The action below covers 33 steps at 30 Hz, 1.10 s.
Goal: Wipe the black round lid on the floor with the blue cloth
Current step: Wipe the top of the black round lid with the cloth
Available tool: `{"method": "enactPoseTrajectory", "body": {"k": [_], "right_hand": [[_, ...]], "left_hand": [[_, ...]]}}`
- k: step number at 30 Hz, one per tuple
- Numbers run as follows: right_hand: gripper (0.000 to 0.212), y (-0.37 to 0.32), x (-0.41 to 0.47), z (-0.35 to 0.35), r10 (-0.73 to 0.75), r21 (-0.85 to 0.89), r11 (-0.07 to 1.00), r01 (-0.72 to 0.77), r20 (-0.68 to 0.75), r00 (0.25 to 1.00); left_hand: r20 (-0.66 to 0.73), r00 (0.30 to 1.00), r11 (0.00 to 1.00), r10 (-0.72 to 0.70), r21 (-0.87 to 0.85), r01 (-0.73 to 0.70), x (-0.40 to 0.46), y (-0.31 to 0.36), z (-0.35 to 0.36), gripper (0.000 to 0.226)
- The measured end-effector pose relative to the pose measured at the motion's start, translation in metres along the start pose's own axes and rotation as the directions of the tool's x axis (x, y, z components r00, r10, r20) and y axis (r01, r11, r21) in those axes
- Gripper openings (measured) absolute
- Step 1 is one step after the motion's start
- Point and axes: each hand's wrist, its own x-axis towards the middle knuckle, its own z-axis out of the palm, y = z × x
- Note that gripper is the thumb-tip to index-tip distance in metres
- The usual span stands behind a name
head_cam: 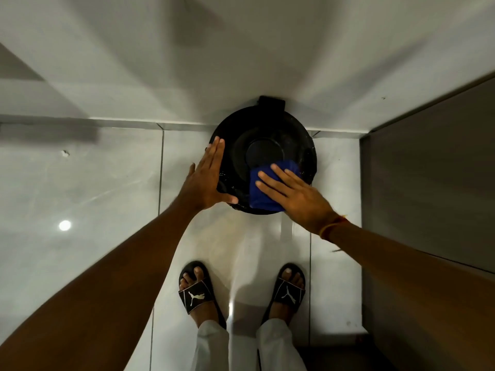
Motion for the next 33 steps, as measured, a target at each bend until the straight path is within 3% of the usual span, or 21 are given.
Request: {"method": "enactPoseTrajectory", "body": {"k": [1,3,6,8,13,15,17,20,23,27,33], "right_hand": [[0.075,0.008,-0.016,-0.002,0.023,0.0,1.0,-0.023,-0.001,1.0],[0.078,0.022,-0.028,-0.008,0.203,0.067,0.977,-0.203,0.005,0.979],[0.077,0.034,0.019,-0.017,0.456,0.227,0.868,-0.442,-0.007,0.89],[0.073,0.035,0.055,-0.021,0.446,0.258,0.866,-0.428,-0.011,0.895],[0.078,0.02,0.009,-0.006,0.122,0.124,0.984,-0.126,0.037,0.992],[0.078,0.021,-0.022,-0.005,0.182,0.23,0.957,-0.179,0.005,0.983],[0.074,0.033,-0.018,-0.006,0.324,0.383,0.874,-0.298,-0.005,0.946],[0.067,0.052,0.015,-0.013,0.563,0.678,0.588,-0.441,0.048,0.825],[0.068,0.047,0.023,-0.011,0.704,0.768,0.411,-0.492,0.076,0.706],[0.072,-0.008,-0.009,0.011,0.722,0.706,0.463,-0.535,0.05,0.69],[0.095,-0.09,-0.009,0.041,0.721,0.492,0.614,-0.617,-0.032,0.692]], "left_hand": [[0.007,1.0,1.0,-0.002,-0.001,0.002,0.0,0.0,0.0,0.147],[0.01,1.0,1.0,-0.005,0.009,0.005,0.0,0.001,0.0,0.147],[0.005,1.0,1.0,-0.002,0.024,0.002,0.0,0.0,0.002,0.148],[0.001,1.0,1.0,-0.003,0.028,0.003,0.0,0.0,0.001,0.148],[-0.019,1.0,1.0,-0.011,0.018,0.012,-0.001,0.002,0.001,0.149],[-0.024,1.0,1.0,-0.009,0.02,0.01,-0.002,0.002,0.002,0.148],[-0.016,1.0,1.0,-0.007,0.021,0.007,-0.001,0.001,0.002,0.148],[-0.016,1.0,1.0,-0.004,0.029,0.005,-0.001,0.002,0.002,0.149],[-0.015,1.0,0.999,-0.002,0.033,0.002,-0.002,0.002,0.002,0.148],[-0.021,1.0,0.999,0.005,0.038,-0.005,-0.003,0.003,0.002,0.147],[-0.032,0.996,0.997,0.082,-0.01,-0.082,-0.003,-0.005,0.004,0.148]]}}
